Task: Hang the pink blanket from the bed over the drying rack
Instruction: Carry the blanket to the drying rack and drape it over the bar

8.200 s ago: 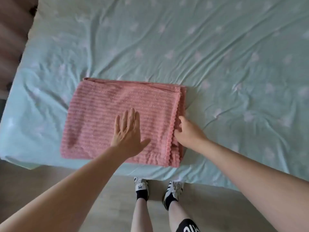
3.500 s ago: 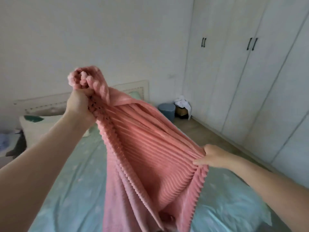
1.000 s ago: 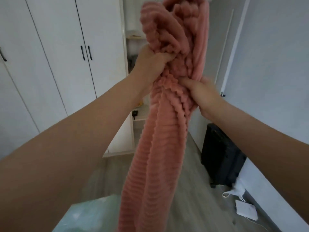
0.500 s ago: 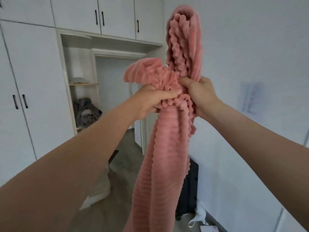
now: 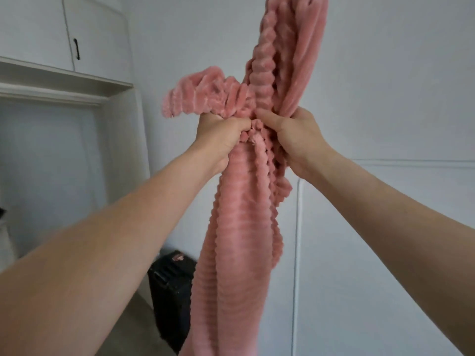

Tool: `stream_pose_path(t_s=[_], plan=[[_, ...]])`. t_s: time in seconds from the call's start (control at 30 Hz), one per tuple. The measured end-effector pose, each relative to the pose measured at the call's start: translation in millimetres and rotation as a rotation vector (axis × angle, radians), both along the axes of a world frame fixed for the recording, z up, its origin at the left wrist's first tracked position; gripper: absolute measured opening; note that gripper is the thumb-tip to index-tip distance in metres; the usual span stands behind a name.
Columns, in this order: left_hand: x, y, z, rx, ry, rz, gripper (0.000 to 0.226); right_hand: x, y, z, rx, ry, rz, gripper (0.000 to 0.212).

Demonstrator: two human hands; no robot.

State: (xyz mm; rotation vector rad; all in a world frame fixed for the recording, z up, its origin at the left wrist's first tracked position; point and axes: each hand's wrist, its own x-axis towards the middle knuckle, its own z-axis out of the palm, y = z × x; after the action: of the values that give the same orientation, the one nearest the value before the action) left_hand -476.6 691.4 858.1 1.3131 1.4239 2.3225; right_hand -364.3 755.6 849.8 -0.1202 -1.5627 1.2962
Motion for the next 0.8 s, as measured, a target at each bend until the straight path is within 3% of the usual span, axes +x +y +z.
stream_pose_path(t_s=[0.17, 0.27, 0.33, 0.43, 0.47, 0.57, 0.8], plan=[[44, 72, 17, 0.07, -0.03, -0.114, 0.026, 58, 58, -8, 0.069, -0.089, -0.158, 0.044], [63, 110, 33, 0.126, -0.073, -0.184, 0.027, 87, 91, -21, 0.058, -0.298, -0.219, 0.077], [69, 135, 45, 0.135, -0.105, -0.232, 0.027, 101, 109, -34, 0.066, -0.428, -0.229, 0.078], [80, 175, 59, 0.131, -0.153, -0.314, 0.026, 109, 138, -57, 0.069, -0.595, -0.349, 0.097], [85, 188, 61, 0.121, -0.159, -0.339, 0.027, 110, 148, -62, 0.046, -0.601, -0.411, 0.098], [90, 226, 62, 0.101, -0.178, -0.426, 0.027, 117, 176, -65, 0.024, -0.529, -0.62, 0.071], [63, 311, 73, 0.002, -0.271, -0.588, 0.025, 118, 218, -26, 0.073, -0.435, -0.967, 0.034]])
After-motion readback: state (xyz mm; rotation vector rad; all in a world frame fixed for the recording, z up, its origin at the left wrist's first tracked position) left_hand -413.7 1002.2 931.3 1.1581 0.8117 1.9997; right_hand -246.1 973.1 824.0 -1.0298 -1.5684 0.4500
